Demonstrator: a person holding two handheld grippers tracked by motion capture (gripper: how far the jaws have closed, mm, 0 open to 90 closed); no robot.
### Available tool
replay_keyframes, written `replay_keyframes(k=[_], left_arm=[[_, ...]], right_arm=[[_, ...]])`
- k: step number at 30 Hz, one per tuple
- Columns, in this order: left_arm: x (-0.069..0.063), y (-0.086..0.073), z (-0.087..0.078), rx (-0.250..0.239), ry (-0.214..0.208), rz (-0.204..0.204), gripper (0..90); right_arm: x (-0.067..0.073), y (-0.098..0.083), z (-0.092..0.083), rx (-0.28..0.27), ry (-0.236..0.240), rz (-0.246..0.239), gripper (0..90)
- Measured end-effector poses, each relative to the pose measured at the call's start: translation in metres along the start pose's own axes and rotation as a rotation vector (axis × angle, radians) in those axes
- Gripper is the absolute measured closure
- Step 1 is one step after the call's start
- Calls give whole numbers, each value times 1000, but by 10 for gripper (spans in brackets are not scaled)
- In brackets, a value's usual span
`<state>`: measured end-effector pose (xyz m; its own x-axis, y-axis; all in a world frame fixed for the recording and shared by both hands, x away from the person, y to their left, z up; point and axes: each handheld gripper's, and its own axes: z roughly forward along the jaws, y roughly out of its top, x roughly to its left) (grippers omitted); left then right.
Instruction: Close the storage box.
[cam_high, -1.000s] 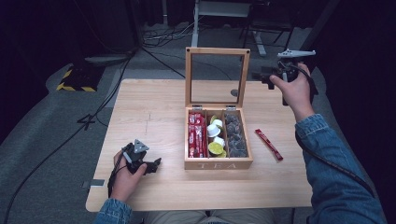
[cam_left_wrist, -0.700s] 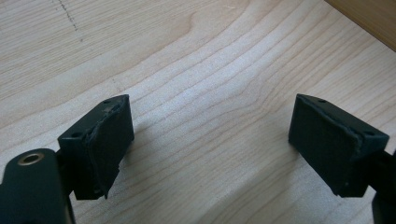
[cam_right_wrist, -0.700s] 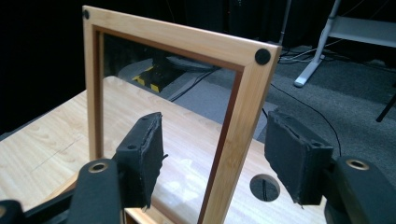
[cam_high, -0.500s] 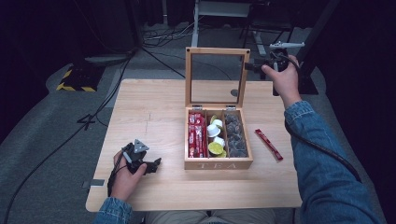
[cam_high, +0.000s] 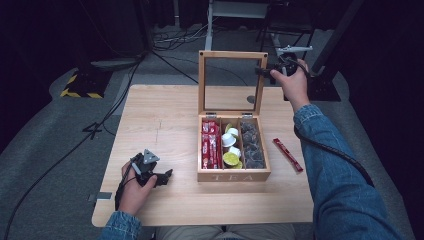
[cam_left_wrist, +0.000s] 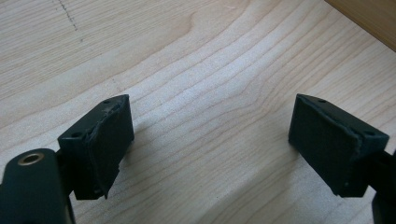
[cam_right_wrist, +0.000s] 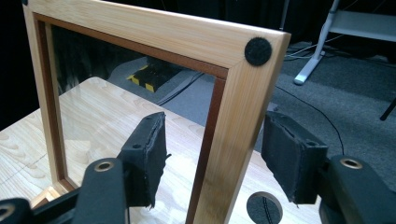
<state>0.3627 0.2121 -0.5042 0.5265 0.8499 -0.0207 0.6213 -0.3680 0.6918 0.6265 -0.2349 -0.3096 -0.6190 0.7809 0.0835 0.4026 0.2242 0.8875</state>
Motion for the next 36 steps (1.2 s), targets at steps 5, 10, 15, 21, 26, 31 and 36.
replay_keyframes(k=[5,10,15,21,26,31,36], left_arm=[[0,0,0,-1,1,0,143],[0,0,0,0,0,0,143],[0,0,0,0,0,0,143],[0,0,0,0,0,0,143],[0,0,0,2,0,0,143],[0,0,0,0,0,-5,143],[0,0,0,0,1,-1,143]], right_arm=[[1,-1,6,6,8,7,433],[1,-2,6,0,4,17,444],[4,0,1,-9,9,35,445],[12,-3,-11,-33,11,30,451],[18,-7,-27,-54,33,37,482],[30,-14,-45,-79,50,15,478],[39,-20,-60,-75,70,1,478]])
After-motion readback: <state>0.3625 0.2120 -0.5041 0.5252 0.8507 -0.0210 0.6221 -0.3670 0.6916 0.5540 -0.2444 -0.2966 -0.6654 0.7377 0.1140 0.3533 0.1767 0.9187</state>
